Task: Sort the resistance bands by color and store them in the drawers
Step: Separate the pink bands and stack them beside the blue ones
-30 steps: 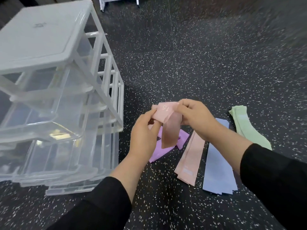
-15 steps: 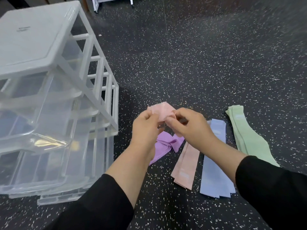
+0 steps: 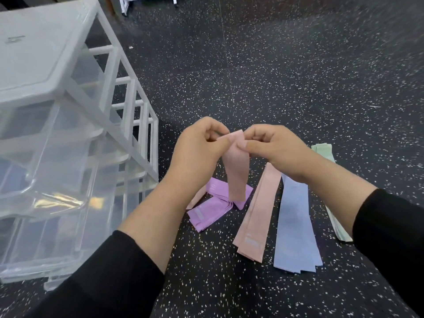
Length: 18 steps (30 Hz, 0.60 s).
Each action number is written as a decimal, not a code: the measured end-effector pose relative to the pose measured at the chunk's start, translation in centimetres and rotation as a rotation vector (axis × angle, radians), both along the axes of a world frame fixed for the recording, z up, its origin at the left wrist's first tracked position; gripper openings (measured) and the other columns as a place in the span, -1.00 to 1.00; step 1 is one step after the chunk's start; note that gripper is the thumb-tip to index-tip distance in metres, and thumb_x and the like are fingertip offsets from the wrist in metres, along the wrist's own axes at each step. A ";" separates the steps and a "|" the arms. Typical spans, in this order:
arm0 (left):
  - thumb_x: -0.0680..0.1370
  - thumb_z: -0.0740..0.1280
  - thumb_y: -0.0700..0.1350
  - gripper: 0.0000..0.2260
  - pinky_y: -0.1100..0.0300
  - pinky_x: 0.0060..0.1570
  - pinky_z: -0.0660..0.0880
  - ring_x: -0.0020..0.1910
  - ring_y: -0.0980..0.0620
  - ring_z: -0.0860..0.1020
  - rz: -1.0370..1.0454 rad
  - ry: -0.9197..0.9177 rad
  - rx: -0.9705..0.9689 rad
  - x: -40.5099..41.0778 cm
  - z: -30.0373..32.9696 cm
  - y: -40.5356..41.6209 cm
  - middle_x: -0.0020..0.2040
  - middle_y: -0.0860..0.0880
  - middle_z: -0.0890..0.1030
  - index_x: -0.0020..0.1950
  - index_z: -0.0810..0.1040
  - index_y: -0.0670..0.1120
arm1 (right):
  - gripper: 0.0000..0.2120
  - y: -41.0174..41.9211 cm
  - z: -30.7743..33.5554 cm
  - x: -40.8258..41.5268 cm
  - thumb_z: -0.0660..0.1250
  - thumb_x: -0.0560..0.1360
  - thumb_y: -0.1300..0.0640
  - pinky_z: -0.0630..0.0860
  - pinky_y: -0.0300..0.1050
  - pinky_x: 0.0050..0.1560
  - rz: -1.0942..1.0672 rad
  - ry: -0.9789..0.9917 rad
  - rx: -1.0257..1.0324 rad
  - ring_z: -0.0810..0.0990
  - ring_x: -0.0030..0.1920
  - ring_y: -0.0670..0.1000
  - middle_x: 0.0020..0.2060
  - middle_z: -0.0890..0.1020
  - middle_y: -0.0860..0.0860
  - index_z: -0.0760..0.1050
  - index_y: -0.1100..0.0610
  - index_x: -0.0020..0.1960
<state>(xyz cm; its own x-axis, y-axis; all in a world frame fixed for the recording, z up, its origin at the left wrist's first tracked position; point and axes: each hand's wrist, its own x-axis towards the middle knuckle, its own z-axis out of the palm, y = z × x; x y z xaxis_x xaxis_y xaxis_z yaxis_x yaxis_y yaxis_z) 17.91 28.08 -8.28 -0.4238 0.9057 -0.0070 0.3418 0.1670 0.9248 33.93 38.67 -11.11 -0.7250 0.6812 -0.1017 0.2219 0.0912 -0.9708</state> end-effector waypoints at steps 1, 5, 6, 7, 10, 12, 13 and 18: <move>0.54 0.44 -0.09 -0.94 0.20 -0.25 0.45 -0.33 0.16 0.50 0.041 -0.063 0.023 0.0 -0.3 -0.1 -0.29 0.10 0.61 -0.01 0.61 0.04 | -0.89 -0.1 0.3 -0.2 0.41 0.57 0.10 0.50 0.18 0.03 -0.007 0.002 -0.008 0.54 -0.10 0.10 -0.03 0.63 0.39 0.63 0.15 -0.04; 0.62 0.37 0.01 -0.88 0.22 0.05 0.49 -0.03 0.21 0.64 0.053 -0.336 -0.008 0.3 -2.2 -1.2 -0.05 0.14 0.72 0.06 0.66 0.03 | -0.88 -0.3 2.1 -0.8 0.28 0.65 0.25 0.66 0.10 -0.06 -0.049 0.129 -0.091 0.62 -0.13 0.04 -0.17 0.64 0.14 0.54 0.15 -0.05; 0.62 0.37 0.00 -0.88 0.17 0.11 0.49 0.00 0.19 0.65 0.017 -0.383 -0.056 0.5 -3.1 -1.6 -0.02 0.12 0.73 0.05 0.67 0.01 | -0.89 -0.2 2.5 -0.9 0.27 0.65 0.25 0.66 0.03 -0.13 -0.063 0.158 -0.107 0.61 -0.19 0.00 -0.21 0.64 0.07 0.53 0.15 -0.03; 0.62 0.39 -0.05 -0.90 0.10 0.15 0.52 0.01 0.14 0.66 -0.020 -0.407 -0.098 0.6 -4.0 -2.0 -0.01 0.07 0.74 0.05 0.67 -0.03 | -0.90 -0.1 2.8 -1.0 0.26 0.66 0.24 0.64 -0.01 -0.19 -0.083 0.186 -0.123 0.59 -0.24 -0.03 -0.23 0.63 0.03 0.52 0.15 -0.01; 0.59 0.41 -0.20 -0.84 0.04 0.24 0.57 0.12 -0.04 0.68 -0.091 -0.452 -0.167 1.4 -6.2 -2.7 0.08 -0.10 0.73 0.16 0.62 -0.20 | -0.89 0.5 3.7 -1.0 0.26 0.65 0.23 0.62 -0.02 -0.24 -0.196 0.271 -0.171 0.56 -0.23 0.02 -0.21 0.61 0.08 0.53 0.12 -0.01; 0.58 0.43 -0.22 -0.82 0.16 0.19 0.58 0.10 0.02 0.69 -0.129 -0.451 -0.222 2.1 -7.2 -3.2 0.04 -0.04 0.75 0.16 0.64 -0.22 | -0.88 1.2 3.9 -0.8 0.25 0.65 0.22 0.64 0.00 -0.21 -0.293 0.305 -0.204 0.54 -0.16 0.08 -0.15 0.61 0.12 0.54 0.10 -0.02; 0.56 0.46 -0.20 -0.83 0.22 0.15 0.57 0.07 0.07 0.70 -0.139 -0.434 -0.259 2.4 -7.8 -3.5 0.01 0.00 0.76 0.13 0.66 -0.21 | -0.87 1.6 3.8 -0.6 0.25 0.64 0.22 0.65 -0.01 -0.21 -0.336 0.311 -0.216 0.53 -0.15 0.09 -0.14 0.61 0.12 0.55 0.09 -0.03; 0.54 0.45 -0.16 -0.82 0.11 -0.05 0.49 -0.12 0.01 0.59 -0.096 -0.439 -0.380 3.7 -11.3 -4.7 -0.09 -0.09 0.70 0.05 0.61 -0.25 | -0.85 3.6 0.6 1.1 0.25 0.62 0.25 0.64 0.01 -0.17 -0.480 0.162 -0.226 0.50 -0.24 0.04 -0.16 0.59 0.11 0.55 0.08 -0.06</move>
